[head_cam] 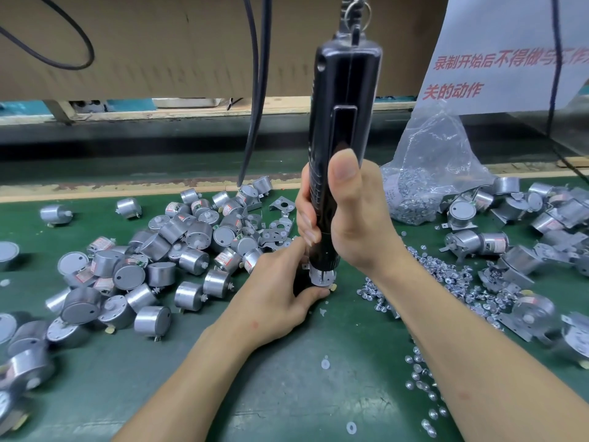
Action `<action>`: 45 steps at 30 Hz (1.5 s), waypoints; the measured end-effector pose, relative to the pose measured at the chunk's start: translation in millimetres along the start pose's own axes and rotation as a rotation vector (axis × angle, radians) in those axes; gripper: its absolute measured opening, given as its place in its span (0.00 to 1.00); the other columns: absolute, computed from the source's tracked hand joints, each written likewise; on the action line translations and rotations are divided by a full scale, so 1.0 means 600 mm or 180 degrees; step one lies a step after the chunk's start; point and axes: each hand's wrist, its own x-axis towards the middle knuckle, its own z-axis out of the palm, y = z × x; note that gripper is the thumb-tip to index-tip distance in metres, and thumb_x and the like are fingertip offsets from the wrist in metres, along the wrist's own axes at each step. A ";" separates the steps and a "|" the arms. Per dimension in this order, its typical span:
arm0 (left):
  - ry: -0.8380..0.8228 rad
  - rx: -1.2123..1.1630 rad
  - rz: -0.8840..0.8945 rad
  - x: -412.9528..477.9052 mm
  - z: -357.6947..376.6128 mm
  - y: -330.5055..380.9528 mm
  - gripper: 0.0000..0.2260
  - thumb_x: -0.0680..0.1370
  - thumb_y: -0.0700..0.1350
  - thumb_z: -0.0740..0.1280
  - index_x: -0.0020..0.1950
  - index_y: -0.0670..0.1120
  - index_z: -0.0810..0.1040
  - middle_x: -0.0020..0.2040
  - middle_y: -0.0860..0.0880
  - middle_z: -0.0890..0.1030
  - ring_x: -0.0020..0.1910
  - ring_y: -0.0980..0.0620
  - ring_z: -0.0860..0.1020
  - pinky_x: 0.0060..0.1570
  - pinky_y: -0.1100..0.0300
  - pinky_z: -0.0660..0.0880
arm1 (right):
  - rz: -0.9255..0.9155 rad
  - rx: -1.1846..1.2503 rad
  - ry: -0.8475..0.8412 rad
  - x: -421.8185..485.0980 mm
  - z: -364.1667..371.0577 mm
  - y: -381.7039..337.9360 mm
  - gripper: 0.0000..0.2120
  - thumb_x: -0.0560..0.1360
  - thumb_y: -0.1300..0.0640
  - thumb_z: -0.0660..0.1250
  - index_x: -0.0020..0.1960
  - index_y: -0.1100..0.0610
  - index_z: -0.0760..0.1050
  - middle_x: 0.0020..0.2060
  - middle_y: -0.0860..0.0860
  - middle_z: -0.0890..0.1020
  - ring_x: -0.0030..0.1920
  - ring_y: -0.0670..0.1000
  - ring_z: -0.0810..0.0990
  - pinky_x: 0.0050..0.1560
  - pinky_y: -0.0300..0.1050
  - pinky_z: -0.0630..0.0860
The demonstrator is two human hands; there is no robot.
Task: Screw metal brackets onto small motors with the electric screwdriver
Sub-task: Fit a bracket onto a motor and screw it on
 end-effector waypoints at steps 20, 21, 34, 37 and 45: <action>0.0177 -0.0031 -0.0027 -0.003 0.008 -0.003 0.19 0.72 0.47 0.76 0.47 0.56 0.65 0.35 0.65 0.70 0.38 0.70 0.71 0.37 0.75 0.63 | -0.0128 -0.0131 0.0411 0.002 -0.004 0.004 0.38 0.65 0.21 0.63 0.36 0.60 0.69 0.24 0.51 0.72 0.21 0.53 0.70 0.25 0.44 0.69; 0.0192 -0.0026 -0.0028 -0.003 0.009 -0.003 0.20 0.72 0.47 0.76 0.47 0.58 0.64 0.35 0.65 0.70 0.38 0.70 0.71 0.37 0.76 0.63 | -0.0153 -0.0152 0.0389 0.002 -0.005 0.004 0.40 0.64 0.20 0.63 0.38 0.60 0.69 0.24 0.51 0.72 0.21 0.53 0.70 0.24 0.45 0.69; 0.0039 0.0095 -0.0133 -0.004 0.023 -0.011 0.22 0.73 0.52 0.74 0.63 0.52 0.69 0.48 0.65 0.73 0.45 0.74 0.70 0.46 0.79 0.63 | -0.0415 -0.0679 0.0579 0.032 -0.074 -0.014 0.39 0.65 0.24 0.66 0.48 0.62 0.71 0.27 0.47 0.76 0.25 0.47 0.75 0.30 0.42 0.74; 0.0075 0.0095 -0.0185 -0.006 0.024 -0.006 0.19 0.77 0.55 0.67 0.66 0.52 0.69 0.47 0.70 0.70 0.47 0.73 0.69 0.48 0.78 0.62 | -0.0407 -0.0756 0.0772 0.040 -0.094 -0.001 0.41 0.65 0.24 0.68 0.50 0.63 0.72 0.26 0.46 0.75 0.25 0.48 0.75 0.31 0.43 0.75; 0.0190 0.0021 -0.0260 -0.003 0.025 -0.005 0.06 0.80 0.48 0.65 0.57 0.52 0.74 0.44 0.73 0.73 0.43 0.68 0.72 0.41 0.76 0.63 | -0.0361 -0.0814 0.0931 0.051 -0.121 0.031 0.35 0.66 0.24 0.67 0.45 0.57 0.71 0.27 0.46 0.75 0.25 0.48 0.75 0.30 0.43 0.75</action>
